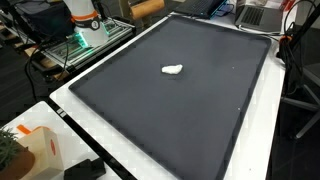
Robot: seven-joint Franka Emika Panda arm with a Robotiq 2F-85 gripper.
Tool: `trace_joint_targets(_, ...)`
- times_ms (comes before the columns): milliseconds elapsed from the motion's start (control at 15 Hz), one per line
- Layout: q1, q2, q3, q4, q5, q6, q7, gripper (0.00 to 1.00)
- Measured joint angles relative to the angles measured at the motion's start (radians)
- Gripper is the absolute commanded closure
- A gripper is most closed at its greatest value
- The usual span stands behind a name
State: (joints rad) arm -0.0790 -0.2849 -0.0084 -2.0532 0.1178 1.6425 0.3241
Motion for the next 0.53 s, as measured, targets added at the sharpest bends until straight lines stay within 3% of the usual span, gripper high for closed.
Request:
trace_joint_targets(67,-0.001,0.004,-0.005,0.001,0.0,0.0,-0.001,0.53)
trace_joint_targets(133,-0.004,0.009,-0.013,0.001,0.0,0.0,-0.006,0.78)
trace_joint_targets(333,-0.008,0.019,-0.017,0.002,-0.006,0.014,0.011,0.78)
trace_joint_targets(533,-0.008,0.029,0.014,-0.003,-0.036,0.11,0.15,0.78)
